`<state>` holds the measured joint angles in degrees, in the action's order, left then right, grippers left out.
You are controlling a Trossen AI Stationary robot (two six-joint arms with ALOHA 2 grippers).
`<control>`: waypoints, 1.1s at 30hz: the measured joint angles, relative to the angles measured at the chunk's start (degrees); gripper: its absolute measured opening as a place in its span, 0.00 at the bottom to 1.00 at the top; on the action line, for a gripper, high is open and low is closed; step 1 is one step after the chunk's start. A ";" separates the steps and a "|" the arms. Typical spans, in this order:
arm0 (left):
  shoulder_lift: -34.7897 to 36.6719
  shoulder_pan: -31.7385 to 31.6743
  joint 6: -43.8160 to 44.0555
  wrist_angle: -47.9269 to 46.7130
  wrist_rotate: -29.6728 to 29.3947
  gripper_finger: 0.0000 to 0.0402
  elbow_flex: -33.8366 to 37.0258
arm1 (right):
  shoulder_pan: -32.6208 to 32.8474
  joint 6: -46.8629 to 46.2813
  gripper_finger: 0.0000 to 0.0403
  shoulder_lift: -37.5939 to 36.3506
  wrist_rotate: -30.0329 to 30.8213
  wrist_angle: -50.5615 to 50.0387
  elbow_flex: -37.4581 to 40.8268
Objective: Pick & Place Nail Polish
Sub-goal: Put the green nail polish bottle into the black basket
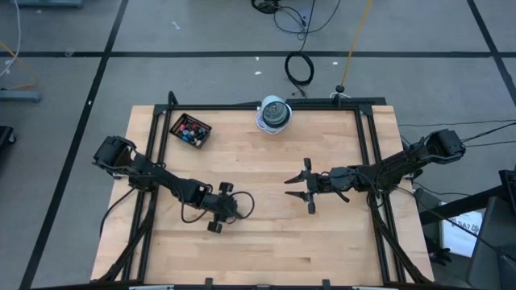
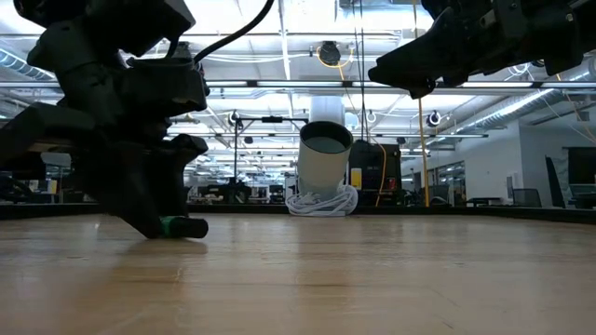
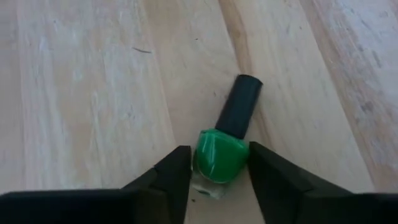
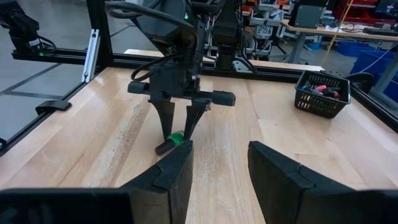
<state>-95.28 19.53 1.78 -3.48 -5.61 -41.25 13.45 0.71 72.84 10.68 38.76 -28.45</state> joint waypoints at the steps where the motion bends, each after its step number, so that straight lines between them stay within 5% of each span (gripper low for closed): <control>1: 0.02 0.00 0.00 -0.27 -0.05 0.35 0.00 | -0.02 0.00 0.36 -0.02 0.00 0.00 0.00; 7: 0.11 -0.02 1.35 -2.06 -0.39 0.19 0.00 | -0.02 -0.02 0.36 0.00 0.00 0.00 0.00; 33: 0.21 0.02 13.42 -9.49 2.34 0.23 0.49 | -0.02 -0.02 0.36 0.00 0.00 0.00 0.00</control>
<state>-95.07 19.55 15.20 -12.97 -3.27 -40.76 13.43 0.69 72.84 10.68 38.76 -28.45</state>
